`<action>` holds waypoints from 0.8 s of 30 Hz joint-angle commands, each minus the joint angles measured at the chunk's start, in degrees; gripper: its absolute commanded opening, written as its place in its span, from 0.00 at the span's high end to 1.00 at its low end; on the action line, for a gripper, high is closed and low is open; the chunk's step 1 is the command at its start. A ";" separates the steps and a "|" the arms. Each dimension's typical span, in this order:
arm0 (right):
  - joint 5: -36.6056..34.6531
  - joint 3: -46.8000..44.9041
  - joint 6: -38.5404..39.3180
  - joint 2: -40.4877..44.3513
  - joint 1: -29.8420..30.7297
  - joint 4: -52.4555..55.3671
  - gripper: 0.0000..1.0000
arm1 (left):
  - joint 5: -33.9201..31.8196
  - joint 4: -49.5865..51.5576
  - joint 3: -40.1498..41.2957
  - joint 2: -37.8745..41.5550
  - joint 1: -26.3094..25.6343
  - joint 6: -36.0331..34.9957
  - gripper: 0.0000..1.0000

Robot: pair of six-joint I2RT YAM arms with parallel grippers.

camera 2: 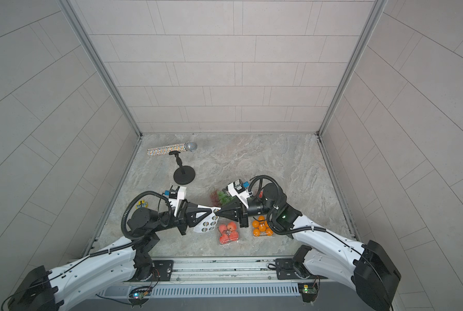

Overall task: Label fruit boxes
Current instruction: Adjust the label sticker.

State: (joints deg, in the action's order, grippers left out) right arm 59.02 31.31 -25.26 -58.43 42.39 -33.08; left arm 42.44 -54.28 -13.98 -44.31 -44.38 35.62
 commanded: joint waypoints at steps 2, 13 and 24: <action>0.94 1.49 0.60 -0.37 0.36 -2.16 1.00 | 2.15 -3.26 -0.39 -1.80 -0.08 0.42 1.00; 2.54 0.57 -1.76 -0.81 0.99 -6.56 1.00 | 1.84 -7.58 0.59 -4.64 -0.03 1.41 1.00; 2.51 -0.68 -2.19 2.16 1.15 -7.81 1.00 | 0.55 -5.13 1.23 -3.06 0.02 0.07 1.00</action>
State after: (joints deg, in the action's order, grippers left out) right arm 60.27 30.81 -27.27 -57.82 43.13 -36.99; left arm 42.83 -60.16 -13.85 -47.53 -44.38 36.45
